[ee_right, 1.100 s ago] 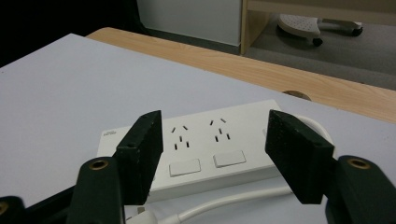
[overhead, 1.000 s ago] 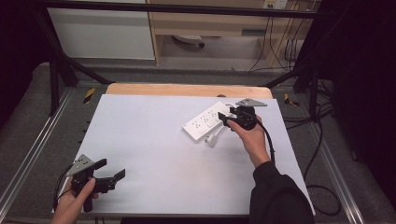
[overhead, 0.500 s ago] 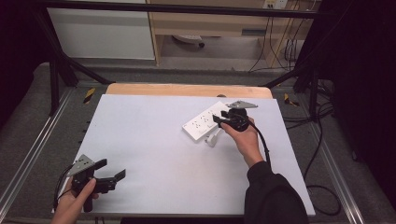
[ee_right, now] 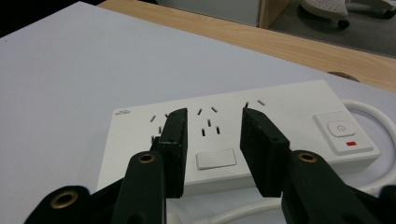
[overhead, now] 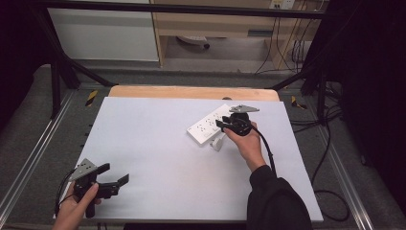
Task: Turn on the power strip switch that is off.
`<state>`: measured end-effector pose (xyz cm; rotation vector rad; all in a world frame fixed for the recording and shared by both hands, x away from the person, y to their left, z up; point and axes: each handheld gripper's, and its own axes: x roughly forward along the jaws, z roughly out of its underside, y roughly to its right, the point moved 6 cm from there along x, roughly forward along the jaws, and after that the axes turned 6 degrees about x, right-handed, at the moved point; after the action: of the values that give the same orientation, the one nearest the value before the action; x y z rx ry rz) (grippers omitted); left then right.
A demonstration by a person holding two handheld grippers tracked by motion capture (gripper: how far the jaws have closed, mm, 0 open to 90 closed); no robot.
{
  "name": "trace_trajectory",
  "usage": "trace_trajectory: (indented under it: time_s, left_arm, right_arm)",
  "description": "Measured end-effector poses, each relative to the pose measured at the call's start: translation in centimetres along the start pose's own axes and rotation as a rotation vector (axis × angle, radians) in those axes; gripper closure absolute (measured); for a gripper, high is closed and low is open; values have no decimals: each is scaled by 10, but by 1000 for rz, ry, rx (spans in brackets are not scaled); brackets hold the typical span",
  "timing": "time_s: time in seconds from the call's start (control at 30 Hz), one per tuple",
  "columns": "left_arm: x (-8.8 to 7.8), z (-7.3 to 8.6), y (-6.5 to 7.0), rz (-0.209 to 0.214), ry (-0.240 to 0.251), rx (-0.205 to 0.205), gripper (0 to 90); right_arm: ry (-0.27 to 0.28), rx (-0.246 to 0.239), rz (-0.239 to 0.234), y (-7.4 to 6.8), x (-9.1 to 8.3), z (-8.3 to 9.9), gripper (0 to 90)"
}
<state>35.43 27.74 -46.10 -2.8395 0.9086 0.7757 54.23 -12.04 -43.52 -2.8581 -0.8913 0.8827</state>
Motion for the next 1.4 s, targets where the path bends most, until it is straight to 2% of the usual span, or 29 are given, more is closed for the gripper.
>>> trace_trajectory:
  time_s: [0.53, 1.1, 1.4]
  left_arm:
    - [0, 0, 0, 0, -4, 1, 64]
    - [0, 1, 0, 0, -5, 1, 65]
    - [0, 1, 0, 1, -5, 5, 65]
  right_arm:
    - [-27, -12, -20, -6, 10, 7, 684]
    - [-53, -23, -57, -16, 21, 16, 794]
    - [-61, -37, -58, -19, 26, 20, 858]
